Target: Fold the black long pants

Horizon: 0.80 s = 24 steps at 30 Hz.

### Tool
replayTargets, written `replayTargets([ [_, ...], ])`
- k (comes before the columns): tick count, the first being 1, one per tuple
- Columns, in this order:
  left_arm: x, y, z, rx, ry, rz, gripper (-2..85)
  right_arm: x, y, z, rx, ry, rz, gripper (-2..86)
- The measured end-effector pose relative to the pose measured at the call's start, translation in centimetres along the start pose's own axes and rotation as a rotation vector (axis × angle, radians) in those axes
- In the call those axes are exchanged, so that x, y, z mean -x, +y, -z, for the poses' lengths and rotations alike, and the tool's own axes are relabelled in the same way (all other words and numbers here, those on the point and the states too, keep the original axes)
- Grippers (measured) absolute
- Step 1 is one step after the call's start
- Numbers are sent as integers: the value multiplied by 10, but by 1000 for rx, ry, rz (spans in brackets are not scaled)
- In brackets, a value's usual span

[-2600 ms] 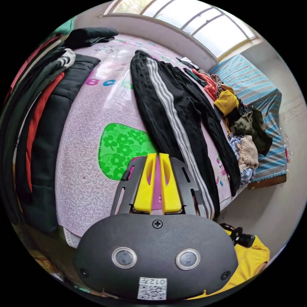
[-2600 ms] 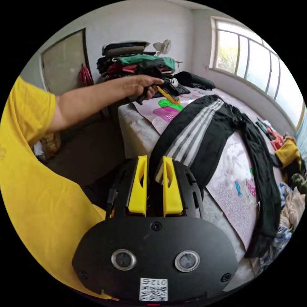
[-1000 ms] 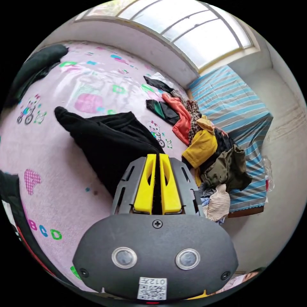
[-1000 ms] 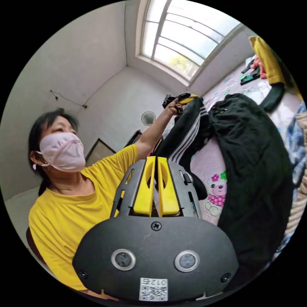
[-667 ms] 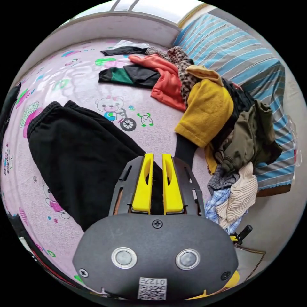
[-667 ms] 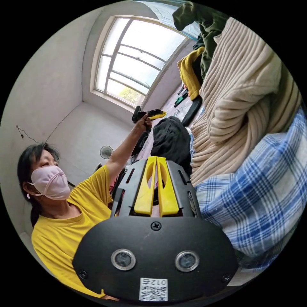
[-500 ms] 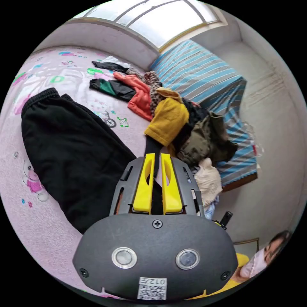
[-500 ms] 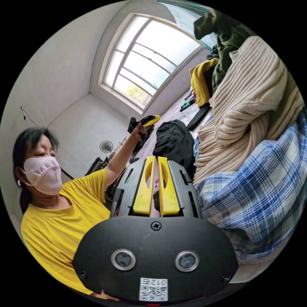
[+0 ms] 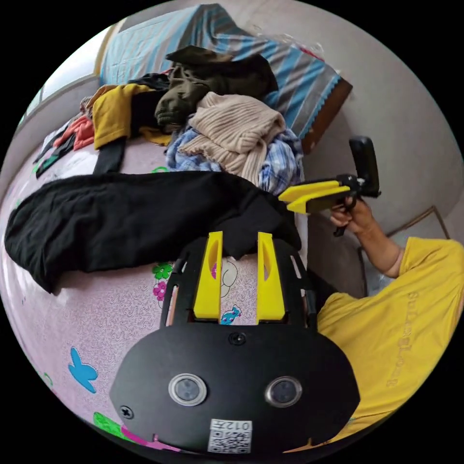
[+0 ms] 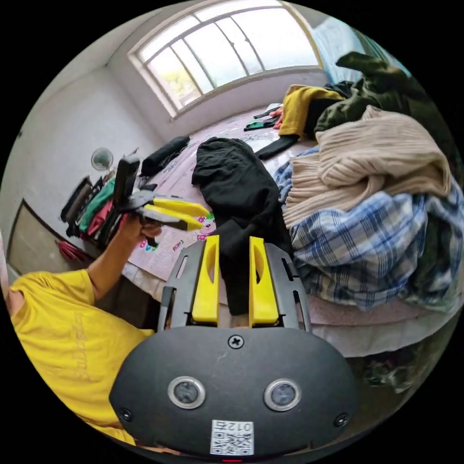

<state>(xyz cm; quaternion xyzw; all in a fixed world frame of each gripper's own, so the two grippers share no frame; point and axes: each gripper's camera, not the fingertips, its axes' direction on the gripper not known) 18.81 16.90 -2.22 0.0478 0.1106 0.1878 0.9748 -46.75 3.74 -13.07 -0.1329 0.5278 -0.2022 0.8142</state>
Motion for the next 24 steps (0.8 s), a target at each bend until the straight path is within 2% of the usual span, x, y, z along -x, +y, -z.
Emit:
replayTargets([
  [4, -41, -2, -49, 80, -258, -108, 92, -27, -6, -6, 10, -103, -141, 92],
  [7, -53, -2, -78, 106, -298, -132, 69, -38, -14, -14, 28, -166, -185, 68],
  [10, -59, -6, -89, 104, -303, -94, 30, -42, -24, -5, 27, -141, -162, 39],
  [13, -68, -15, -91, 79, -219, -71, 14, -50, -35, 28, 13, -148, -119, 28],
  [17, -80, -30, -112, 68, -30, 3, 6, -85, -54, 72, 93, -200, -92, 20],
  [24, -87, -34, -156, 74, 20, 117, 3, -149, -60, 84, 206, -347, -163, 15],
])
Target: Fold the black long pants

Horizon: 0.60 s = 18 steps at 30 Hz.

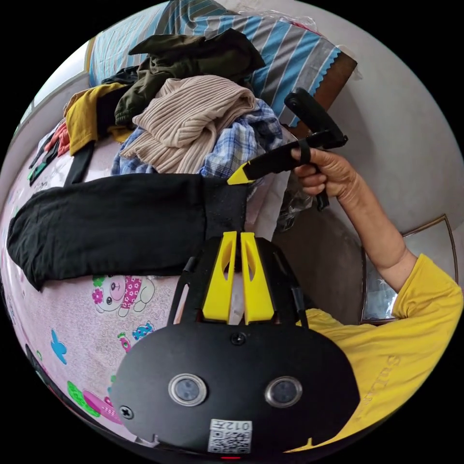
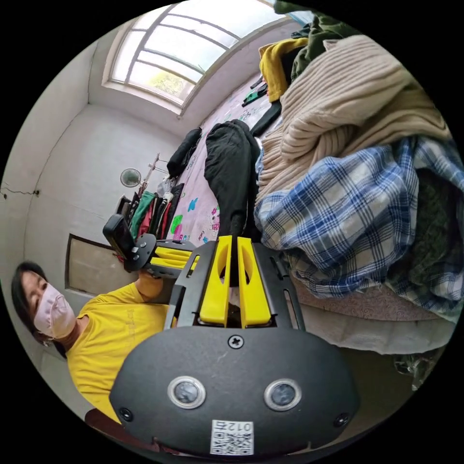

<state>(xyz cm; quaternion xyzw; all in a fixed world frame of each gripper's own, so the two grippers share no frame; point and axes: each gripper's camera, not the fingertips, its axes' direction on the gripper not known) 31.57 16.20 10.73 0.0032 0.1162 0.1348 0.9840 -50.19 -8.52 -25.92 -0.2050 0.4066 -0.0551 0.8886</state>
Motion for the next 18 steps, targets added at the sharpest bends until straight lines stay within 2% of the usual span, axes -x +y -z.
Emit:
replayTargets([
  [4, 17, 4, 16, -76, 41, 13, 1, -22, 9, 13, -51, -173, -13, 15],
  [6, 22, 4, 11, -62, 58, 7, 0, -27, 12, 11, -34, -173, -10, 14],
  [10, 34, 5, -51, 66, 50, 9, 0, -30, 17, -2, 26, 52, -12, 13],
  [13, 48, 11, -65, 31, 98, 81, 1, -20, 20, 5, 7, 134, 13, 14],
  [16, 49, 11, -66, -9, 36, 61, 1, -7, 20, 14, 4, 221, 55, 15],
  [18, 52, 9, -83, 37, -7, 43, 2, -11, 18, 8, 34, 270, 46, 18],
])
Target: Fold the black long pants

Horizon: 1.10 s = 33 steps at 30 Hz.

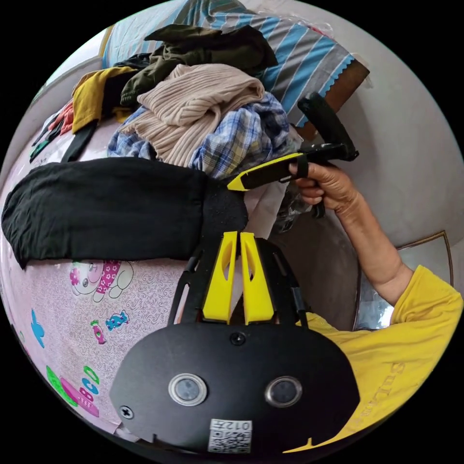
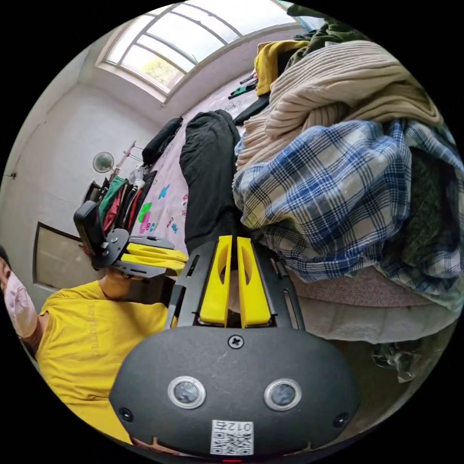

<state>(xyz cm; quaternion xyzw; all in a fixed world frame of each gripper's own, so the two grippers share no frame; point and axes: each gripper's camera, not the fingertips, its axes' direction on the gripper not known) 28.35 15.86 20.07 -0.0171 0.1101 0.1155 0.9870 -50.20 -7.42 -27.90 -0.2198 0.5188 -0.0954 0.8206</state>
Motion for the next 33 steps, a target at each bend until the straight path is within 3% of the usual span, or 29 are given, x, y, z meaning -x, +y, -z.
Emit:
replayTargets([
  [3, 22, 5, -14, -35, 53, 51, 6, -12, 0, -10, 19, 15, -35, 25],
  [7, 71, 30, 4, -147, 326, 136, 17, -24, 15, 13, -35, -4, -64, 43],
  [12, 161, 75, 35, -273, 268, 460, 41, -40, 35, 37, -63, -86, -63, 96],
  [14, 206, 82, 36, -294, 352, 582, 61, -57, 38, 37, -56, -148, -95, 110],
  [20, 256, 67, 15, -204, 459, 637, 100, -82, 42, 38, -54, -208, -144, 96],
  [25, 264, 92, 21, -282, 504, 662, 106, -97, 65, 63, -132, -336, -173, 33],
  [33, 265, 133, -2, -325, 736, 701, 131, -106, 89, 87, -206, -583, -216, 17],
])
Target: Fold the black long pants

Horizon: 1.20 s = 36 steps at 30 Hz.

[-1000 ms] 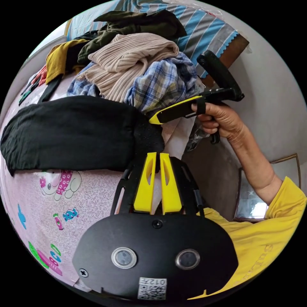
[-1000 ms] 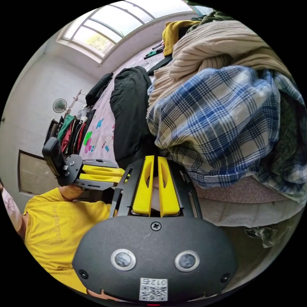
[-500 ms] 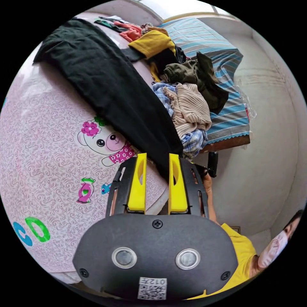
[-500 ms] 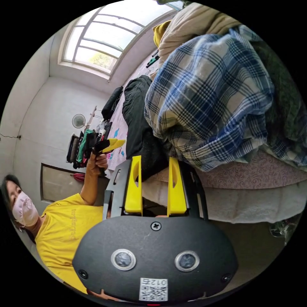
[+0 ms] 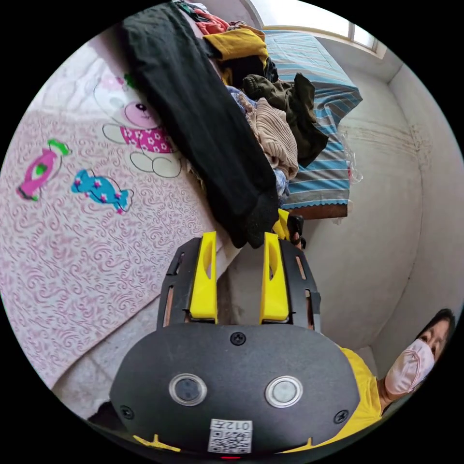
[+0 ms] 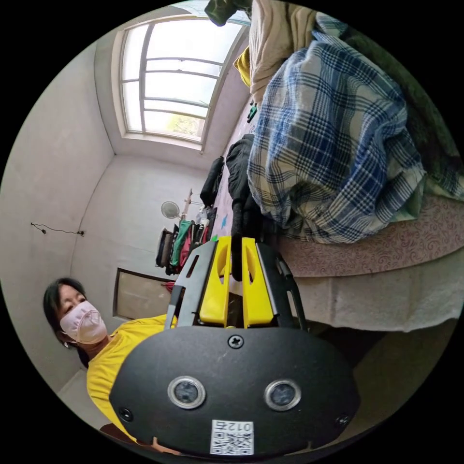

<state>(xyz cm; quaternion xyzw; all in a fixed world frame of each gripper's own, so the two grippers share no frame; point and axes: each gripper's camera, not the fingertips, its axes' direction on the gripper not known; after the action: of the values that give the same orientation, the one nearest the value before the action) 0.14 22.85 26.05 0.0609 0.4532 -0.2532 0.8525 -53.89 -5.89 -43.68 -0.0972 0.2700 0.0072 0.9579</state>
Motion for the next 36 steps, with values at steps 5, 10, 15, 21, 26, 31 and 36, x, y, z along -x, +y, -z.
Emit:
replayTargets([
  [5, 23, -8, 15, -82, 156, 69, 150, 14, 13, 10, -30, -30, -11, 15],
  [10, 31, -13, 20, -117, 231, 72, 161, 16, 29, 13, -54, -53, -22, 16],
  [15, 42, -8, 19, -100, 379, 93, 166, 14, 53, 11, -93, -96, -37, 16],
  [21, 53, 7, 31, -206, 504, 89, 164, 21, 91, -19, -103, -172, -43, 20],
  [26, 52, 6, 55, -207, 446, 62, 99, 26, 135, -50, -119, -123, -22, 27],
  [31, 40, 15, 93, -169, 244, 36, 69, 34, 189, -80, -79, 68, 76, 46],
  [36, 36, 25, 121, -145, 241, 42, 57, 111, 282, -155, -8, 595, 581, 90],
])
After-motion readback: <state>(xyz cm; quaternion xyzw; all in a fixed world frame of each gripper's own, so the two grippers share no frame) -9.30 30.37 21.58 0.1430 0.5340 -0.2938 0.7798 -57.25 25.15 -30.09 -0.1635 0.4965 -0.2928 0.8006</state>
